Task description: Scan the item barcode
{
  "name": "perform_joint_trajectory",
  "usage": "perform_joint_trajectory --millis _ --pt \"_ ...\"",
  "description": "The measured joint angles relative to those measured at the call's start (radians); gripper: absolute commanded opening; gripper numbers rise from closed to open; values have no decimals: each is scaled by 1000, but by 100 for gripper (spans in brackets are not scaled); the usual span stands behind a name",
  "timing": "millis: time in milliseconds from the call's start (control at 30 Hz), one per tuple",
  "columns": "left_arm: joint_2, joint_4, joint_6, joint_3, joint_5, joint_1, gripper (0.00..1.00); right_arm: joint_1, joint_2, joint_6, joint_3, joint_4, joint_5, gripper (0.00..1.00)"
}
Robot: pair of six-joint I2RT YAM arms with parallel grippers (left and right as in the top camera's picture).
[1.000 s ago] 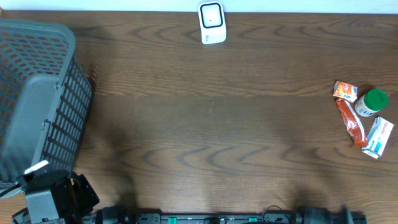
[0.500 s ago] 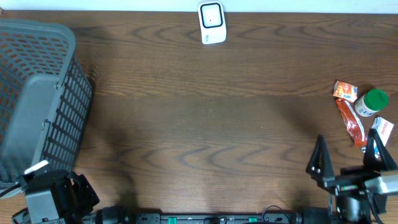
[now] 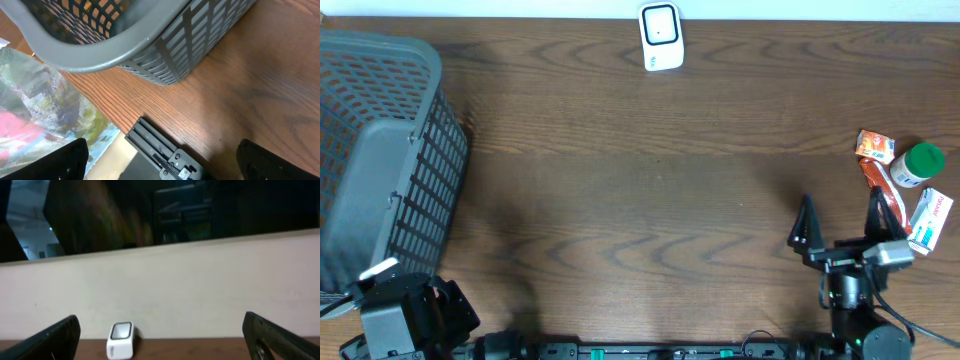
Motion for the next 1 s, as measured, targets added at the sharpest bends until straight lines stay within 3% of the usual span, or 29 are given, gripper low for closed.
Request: perform_joint_trajectory --millis 267,733,1000 --pt "0 0 0 0 0 0 95 1 0 0 -66 -20 17 99" --pt "0 0 0 0 0 0 95 13 0 0 -77 -372 132 99" --pt "0 0 0 0 0 0 95 25 0 0 -77 -374 159 99"
